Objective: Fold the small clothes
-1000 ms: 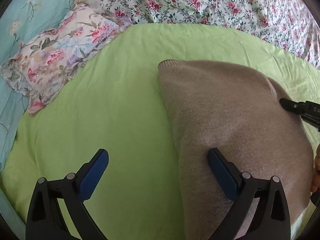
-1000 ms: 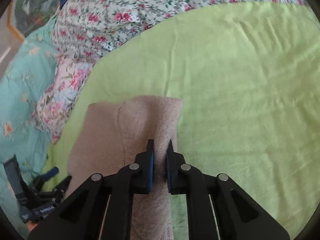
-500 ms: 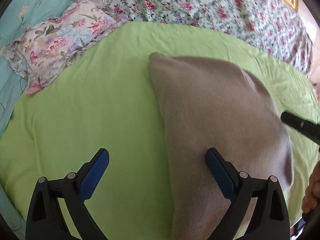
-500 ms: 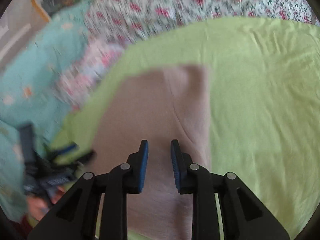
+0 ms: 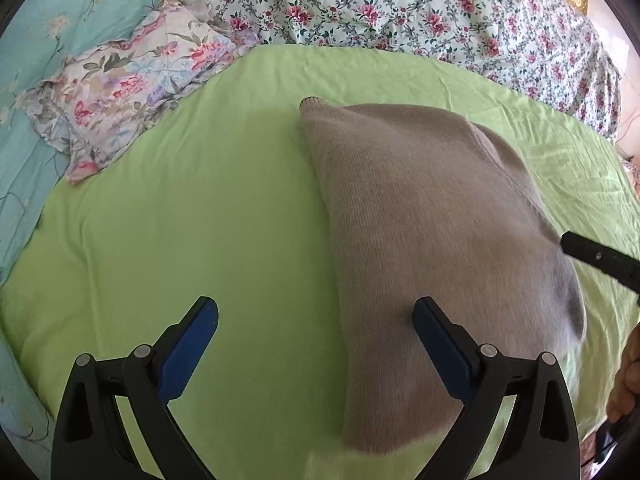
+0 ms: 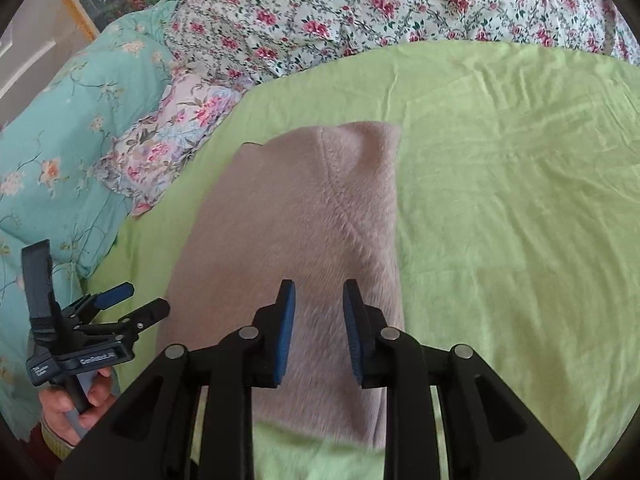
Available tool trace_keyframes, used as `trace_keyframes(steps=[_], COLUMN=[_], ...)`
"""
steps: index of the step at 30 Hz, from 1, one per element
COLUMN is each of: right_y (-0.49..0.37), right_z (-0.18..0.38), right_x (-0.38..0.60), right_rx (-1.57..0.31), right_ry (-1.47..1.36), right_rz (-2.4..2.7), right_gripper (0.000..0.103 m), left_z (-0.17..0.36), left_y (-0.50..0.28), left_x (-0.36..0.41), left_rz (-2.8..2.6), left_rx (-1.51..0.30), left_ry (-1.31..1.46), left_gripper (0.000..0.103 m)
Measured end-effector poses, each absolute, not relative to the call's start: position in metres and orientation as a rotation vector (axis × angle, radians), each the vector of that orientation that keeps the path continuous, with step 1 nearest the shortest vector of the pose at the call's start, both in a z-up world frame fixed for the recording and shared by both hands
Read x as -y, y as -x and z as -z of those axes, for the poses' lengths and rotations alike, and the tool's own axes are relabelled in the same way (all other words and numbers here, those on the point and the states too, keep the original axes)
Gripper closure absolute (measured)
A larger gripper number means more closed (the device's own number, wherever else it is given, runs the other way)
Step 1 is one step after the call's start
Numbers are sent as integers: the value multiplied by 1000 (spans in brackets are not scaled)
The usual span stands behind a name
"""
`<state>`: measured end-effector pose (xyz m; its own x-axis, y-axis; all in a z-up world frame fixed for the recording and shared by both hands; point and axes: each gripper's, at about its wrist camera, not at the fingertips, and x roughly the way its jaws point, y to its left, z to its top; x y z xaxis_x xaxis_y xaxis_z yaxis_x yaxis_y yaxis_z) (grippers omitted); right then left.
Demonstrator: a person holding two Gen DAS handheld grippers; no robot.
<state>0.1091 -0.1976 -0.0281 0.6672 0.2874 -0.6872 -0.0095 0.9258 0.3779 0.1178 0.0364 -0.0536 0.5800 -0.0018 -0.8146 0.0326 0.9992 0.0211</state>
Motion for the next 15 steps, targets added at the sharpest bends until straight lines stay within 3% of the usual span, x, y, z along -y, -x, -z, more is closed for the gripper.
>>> trace_keyframes(steps=[2,5,11,15], right_y=[-97,-80,-46,-29], right_z=[25,25,33,39], right_x=[194,187,168,158], right_rx=[-824,-825,-864,-898], right_ry=[-345,-300,-211,-156], right_rz=[-174,-167,-170,-182], right_gripper=[56,42,24,19], left_z=[54,55,61,65], left_y=[-106,-93,-63,-43], left_x=[-37,-40,-45,-42], left_rz=[16,15,10,19], left_rx=[-958,-970,-988,-984], left_ry=[-43,-43,-72,-125], left_gripper=[4,4,3,2])
